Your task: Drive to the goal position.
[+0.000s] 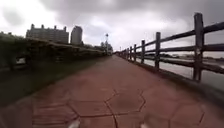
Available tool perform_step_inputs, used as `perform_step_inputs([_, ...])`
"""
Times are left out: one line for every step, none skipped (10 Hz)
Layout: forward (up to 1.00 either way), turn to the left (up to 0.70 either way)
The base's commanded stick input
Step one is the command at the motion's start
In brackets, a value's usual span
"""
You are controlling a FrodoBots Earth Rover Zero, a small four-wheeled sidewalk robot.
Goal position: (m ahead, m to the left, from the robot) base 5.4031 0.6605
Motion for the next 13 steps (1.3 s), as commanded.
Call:
perform_step_inputs([0.7, 0.0])
perform_step_inputs([0.7, 0.0])
perform_step_inputs([0.7, 0.0])
perform_step_inputs([0.7, 0.0])
perform_step_inputs([0.7, 0.0])
perform_step_inputs([0.7, 0.0])
perform_step_inputs([0.7, 0.0])
perform_step_inputs([0.7, 0.0])
perform_step_inputs([0.7, 0.0])
perform_step_inputs([0.7, 0.0])
perform_step_inputs([0.7, 0.0])
perform_step_inputs([0.7, 0.0])
perform_step_inputs([0.7, 0.0])
